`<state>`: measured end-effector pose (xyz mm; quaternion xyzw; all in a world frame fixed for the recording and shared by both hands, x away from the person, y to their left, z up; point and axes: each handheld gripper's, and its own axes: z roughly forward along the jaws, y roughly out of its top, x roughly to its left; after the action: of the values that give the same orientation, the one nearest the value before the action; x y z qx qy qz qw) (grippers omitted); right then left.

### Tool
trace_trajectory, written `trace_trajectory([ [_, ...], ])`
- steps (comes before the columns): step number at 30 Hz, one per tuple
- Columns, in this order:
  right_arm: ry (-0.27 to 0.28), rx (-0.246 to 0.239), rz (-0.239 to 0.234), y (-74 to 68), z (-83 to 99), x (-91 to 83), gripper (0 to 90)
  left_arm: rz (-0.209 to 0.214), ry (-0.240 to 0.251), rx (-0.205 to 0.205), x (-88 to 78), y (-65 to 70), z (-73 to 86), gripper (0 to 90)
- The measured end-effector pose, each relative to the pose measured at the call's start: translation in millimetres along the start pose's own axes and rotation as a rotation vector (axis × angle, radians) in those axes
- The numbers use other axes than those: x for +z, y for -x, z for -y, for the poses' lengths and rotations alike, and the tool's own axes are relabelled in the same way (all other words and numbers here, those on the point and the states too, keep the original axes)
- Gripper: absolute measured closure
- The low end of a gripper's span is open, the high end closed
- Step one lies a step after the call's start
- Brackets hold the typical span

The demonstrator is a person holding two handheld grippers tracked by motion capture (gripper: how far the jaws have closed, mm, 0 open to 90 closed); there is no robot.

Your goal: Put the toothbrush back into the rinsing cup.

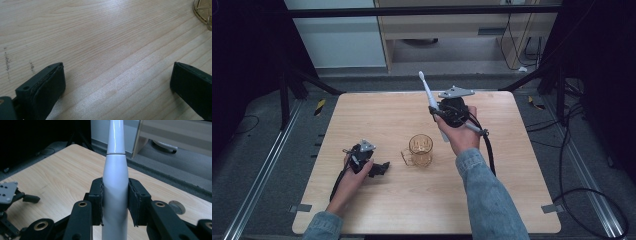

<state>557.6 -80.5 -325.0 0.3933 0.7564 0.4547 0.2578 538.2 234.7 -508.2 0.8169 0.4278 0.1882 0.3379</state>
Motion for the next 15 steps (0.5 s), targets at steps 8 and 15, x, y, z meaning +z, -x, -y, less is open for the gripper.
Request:
trace_trajectory([
  [8,0.033,0.006,-0.018,-14.6,-4.7,10.6,66.9,0.0,0.001,0.0,0.0,0.0,0.0,0.0],
  [15,0.048,0.013,-0.038,-23.7,-4.0,18.4,66.9,0.0,0.001,0.001,0.1,-0.1,0.0,0.0],
])
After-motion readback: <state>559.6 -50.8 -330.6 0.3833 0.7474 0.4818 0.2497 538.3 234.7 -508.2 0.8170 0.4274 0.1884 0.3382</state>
